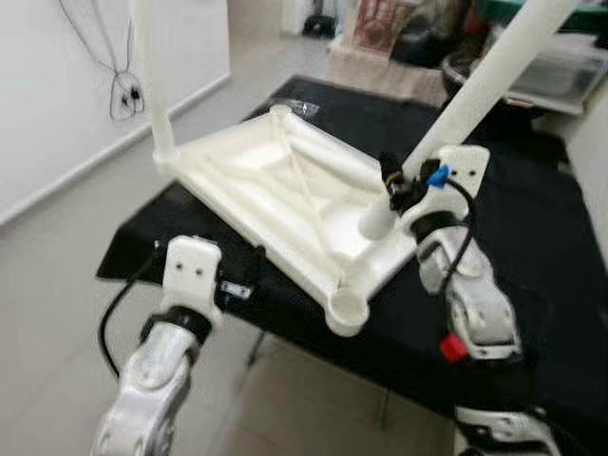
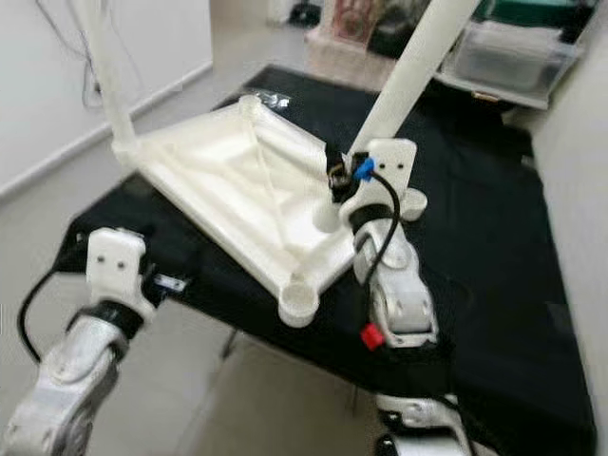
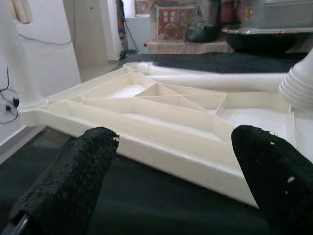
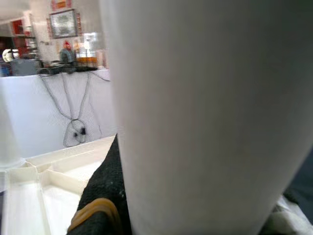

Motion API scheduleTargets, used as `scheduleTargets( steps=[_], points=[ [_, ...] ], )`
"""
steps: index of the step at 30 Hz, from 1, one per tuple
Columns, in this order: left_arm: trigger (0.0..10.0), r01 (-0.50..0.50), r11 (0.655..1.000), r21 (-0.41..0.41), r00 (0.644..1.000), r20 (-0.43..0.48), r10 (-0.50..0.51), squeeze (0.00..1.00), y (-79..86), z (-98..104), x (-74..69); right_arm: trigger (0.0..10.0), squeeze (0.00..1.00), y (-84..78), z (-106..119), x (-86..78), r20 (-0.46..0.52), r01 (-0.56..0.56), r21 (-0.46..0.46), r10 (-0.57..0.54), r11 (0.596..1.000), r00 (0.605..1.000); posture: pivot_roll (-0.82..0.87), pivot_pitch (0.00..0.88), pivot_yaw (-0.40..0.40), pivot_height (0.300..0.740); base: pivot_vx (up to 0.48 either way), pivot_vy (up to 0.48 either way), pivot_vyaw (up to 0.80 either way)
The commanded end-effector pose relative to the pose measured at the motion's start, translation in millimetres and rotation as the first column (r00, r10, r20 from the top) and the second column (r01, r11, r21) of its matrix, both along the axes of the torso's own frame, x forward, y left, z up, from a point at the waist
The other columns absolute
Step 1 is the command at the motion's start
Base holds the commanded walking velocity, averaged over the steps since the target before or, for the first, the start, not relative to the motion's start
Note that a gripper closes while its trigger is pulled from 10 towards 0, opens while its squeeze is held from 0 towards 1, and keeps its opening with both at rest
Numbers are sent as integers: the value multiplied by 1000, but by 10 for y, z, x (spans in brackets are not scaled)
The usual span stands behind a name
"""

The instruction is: Building children table

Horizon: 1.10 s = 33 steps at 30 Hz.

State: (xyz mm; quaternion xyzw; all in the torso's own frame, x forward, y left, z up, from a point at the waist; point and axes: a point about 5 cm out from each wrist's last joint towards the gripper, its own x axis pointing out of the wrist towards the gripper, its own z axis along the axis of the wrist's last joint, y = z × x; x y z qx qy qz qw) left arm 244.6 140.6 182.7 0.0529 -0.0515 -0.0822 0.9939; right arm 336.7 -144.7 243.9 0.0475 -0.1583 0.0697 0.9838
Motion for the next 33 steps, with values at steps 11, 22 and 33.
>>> scheduleTargets(
  steps=[11, 22, 33],
  points=[
    [10000, 53, 999, 1, 997, -51, -53, 0, -36, -128, -107, 10000, 0, -118, 38, 40, 3, -198, 31, 198, 980, 980, 99, 60, -105, 740, 0, 0, -649],
    [10000, 164, 986, 6, 980, -117, -162, 0, -32, -264, -231, 10000, 0, 104, 23, -70, -68, -623, -3, 622, 782, 780, 107, 58, -105, 740, 0, 0, -436],
    [10000, 292, 954, -73, 939, -167, -300, 0, -163, -290, -466, 10000, 0, 23, -5, -94, -221, -903, -137, 876, 406, 428, 114, 108, -105, 740, 0, 0, 0]
  ],
)
